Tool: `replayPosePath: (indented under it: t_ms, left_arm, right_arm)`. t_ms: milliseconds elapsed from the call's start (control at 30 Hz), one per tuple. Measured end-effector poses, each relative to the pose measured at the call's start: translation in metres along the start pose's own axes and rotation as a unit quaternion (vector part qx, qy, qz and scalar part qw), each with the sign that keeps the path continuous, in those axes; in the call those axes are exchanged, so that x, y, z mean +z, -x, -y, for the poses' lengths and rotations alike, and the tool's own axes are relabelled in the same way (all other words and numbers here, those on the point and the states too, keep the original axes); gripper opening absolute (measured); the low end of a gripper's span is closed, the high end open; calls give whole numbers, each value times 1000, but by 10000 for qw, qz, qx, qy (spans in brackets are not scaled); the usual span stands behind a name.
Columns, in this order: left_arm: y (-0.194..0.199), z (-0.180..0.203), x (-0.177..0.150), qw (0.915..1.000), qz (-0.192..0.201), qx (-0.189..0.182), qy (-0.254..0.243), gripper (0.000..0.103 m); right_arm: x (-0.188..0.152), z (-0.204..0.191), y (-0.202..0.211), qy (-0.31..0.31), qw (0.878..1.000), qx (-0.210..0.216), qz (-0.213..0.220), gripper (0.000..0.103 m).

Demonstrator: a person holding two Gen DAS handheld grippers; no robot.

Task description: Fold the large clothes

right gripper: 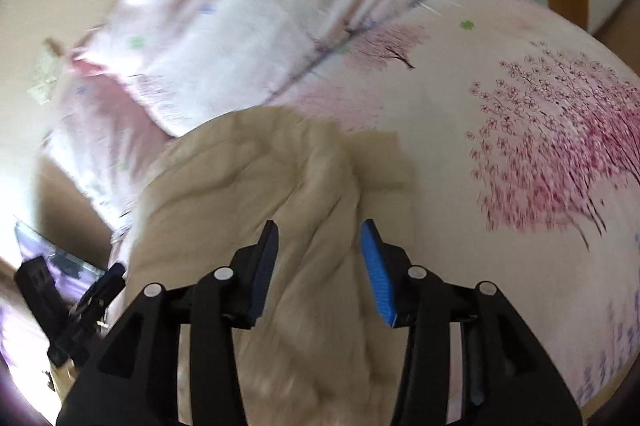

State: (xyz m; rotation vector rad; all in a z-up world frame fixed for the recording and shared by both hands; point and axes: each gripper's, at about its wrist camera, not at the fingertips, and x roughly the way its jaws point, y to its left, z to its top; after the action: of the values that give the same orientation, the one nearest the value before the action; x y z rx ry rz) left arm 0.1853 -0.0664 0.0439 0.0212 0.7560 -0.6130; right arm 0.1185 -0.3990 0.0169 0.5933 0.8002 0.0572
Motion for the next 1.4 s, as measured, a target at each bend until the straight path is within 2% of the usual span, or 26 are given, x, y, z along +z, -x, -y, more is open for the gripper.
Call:
replayPosePath:
  t_ms: [67, 133, 333, 500, 633, 833, 900, 967, 1000, 1067, 1133, 1200, 1333, 1400]
  left_arm:
    - [16, 15, -6, 9997, 92, -175, -145, 88]
    - [26, 30, -12, 9990, 65, -302, -325, 88]
    - [25, 56, -31, 9963, -262, -379, -727, 88]
    - [4, 53, -44, 9953, -643, -219, -689, 89]
    - [-8, 52, -52, 9943, -807, -81, -689, 92]
    - [-18, 53, -62, 9951, -679, 120, -708, 97]
    - [-11, 50, -63, 9964, -596, -2, -600, 97]
    - [1, 39, -59, 9978, -515, -306, -278, 97]
    - [6, 30, -56, 9980, -436, -454, -56, 97]
    - [13, 13, -52, 9967, -321, -665, 349, 102]
    - [14, -5, -47, 9939, -278, -804, 705, 102]
    - [14, -17, -45, 9923, -293, -778, 922, 102]
    - [2, -36, -43, 9860, -459, -984, 1265, 102]
    - [-8, -45, -41, 9791, -602, -1222, 1511, 102]
  right_arm:
    - [-23, -9, 13, 258, 9994, 189, 91, 44]
    - [-44, -18, 21, 542, 9982, 193, 154, 44]
    - [-85, -35, 31, 972, 9945, 307, 229, 44]
    - [-104, -28, 9, 930, 9956, 46, -50, 45]
    - [-111, -20, -7, 692, 9974, 121, -159, 46]
    - [-110, -24, -16, 761, 9968, -28, -224, 47]
    - [-104, -27, -12, 791, 9962, -79, -361, 51]
    - [-95, -29, -4, 807, 9956, -55, -468, 68]
    - [-89, -32, 4, 842, 9956, -47, -407, 73]
    - [-78, -37, 16, 923, 9954, -162, -207, 101]
    - [-63, -41, 24, 1067, 9935, -385, -86, 101]
    - [-50, -38, 22, 1016, 9933, -492, -236, 101]
    - [-24, -12, 1, 626, 9957, -401, -557, 101]
    - [-17, 9, -9, 118, 9974, -41, -709, 101]
